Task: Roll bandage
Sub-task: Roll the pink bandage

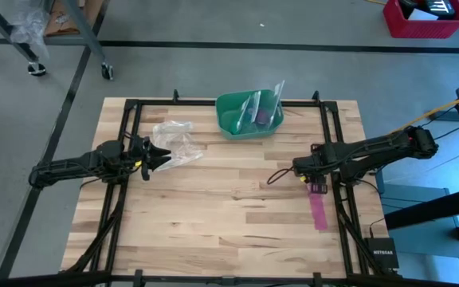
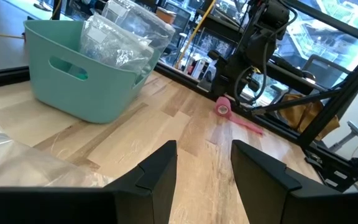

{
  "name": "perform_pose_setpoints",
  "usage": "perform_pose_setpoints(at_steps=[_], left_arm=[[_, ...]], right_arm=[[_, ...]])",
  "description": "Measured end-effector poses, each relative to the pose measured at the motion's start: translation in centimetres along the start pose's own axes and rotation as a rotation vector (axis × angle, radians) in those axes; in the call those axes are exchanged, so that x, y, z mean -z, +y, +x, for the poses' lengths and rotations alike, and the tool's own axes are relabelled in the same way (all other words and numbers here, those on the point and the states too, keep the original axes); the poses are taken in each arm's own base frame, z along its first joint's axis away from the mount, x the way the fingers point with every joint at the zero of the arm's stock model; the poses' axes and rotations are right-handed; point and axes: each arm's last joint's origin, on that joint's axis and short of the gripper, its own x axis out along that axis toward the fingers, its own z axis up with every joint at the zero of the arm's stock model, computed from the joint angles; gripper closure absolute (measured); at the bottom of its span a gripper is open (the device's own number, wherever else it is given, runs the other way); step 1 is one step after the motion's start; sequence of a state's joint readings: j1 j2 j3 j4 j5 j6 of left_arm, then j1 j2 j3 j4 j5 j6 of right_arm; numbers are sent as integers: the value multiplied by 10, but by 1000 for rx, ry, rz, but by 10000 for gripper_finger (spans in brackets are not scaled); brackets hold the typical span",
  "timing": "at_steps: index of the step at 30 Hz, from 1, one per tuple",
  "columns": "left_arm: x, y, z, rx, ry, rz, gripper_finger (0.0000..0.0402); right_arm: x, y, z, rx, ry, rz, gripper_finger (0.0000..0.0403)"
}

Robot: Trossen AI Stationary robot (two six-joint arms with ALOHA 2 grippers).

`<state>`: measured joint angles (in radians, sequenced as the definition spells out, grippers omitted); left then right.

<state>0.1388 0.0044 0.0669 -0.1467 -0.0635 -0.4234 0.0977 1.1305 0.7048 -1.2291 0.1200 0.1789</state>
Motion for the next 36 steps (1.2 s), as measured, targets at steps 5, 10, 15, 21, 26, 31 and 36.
perform_pose_setpoints(at_steps=[5, 10, 15, 21, 26, 31, 36], left_arm=[[0, 0, 0, 0, 0, 2, 258], [0, 0, 0, 0, 0, 3, 258], [0, 0, 0, 0, 0, 4, 258], [0, 0, 0, 0, 0, 4, 258], [0, 0, 0, 0, 0, 3, 258], [0, 0, 0, 0, 0, 4, 258], [0, 0, 0, 0, 0, 3, 258]], right_arm=[[0, 1, 0, -34, 9, -4, 286], [0, 1, 0, -33, 5, -4, 339], [-3, 3, 6, -57, -30, 0, 385], [0, 2, 11, -24, 7, 4, 389], [2, 2, 13, -22, 48, -4, 397], [0, 3, 14, -34, 53, -5, 394], [-3, 6, 18, -85, 82, -18, 399]])
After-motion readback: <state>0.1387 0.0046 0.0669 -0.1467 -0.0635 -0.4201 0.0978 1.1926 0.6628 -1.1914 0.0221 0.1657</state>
